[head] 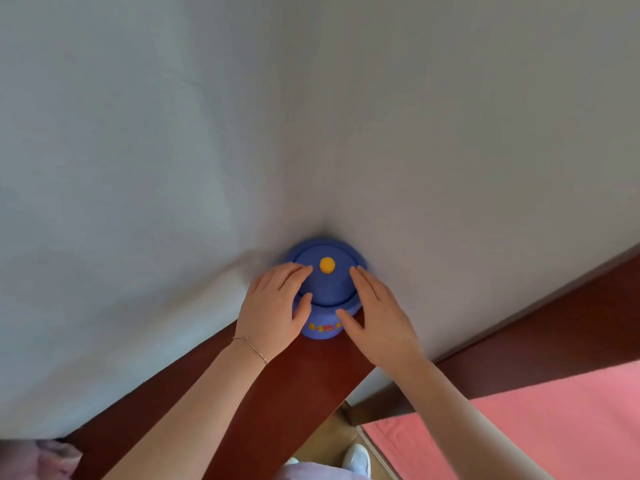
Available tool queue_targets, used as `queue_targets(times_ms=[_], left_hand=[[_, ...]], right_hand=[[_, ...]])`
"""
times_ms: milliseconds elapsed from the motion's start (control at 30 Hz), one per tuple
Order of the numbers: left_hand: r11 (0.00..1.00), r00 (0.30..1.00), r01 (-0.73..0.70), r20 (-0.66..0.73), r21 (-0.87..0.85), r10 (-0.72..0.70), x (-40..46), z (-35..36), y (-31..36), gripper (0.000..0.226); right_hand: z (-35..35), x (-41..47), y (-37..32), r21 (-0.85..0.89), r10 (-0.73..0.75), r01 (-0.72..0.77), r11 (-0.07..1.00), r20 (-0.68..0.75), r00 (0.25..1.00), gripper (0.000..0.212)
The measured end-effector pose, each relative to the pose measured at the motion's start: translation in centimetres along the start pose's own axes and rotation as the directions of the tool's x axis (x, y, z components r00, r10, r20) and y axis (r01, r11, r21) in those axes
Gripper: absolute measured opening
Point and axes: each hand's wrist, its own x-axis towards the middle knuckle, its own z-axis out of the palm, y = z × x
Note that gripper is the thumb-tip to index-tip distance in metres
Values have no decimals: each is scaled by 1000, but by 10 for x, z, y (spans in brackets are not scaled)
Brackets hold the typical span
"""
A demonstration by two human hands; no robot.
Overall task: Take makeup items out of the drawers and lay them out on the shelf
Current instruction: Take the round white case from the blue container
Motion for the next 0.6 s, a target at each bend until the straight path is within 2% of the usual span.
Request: queue_targets(times_ms=[300, 600], left_hand=[[992, 991, 127, 33, -24, -126, 19, 3, 6, 45], [976, 976, 216, 36, 11, -216, -10, -2, -1, 43]], right_hand=[[-8, 34, -6, 43, -92, 91, 995, 20, 996, 64], [6, 60, -7, 22, -111, 113, 993, -79, 991, 29]])
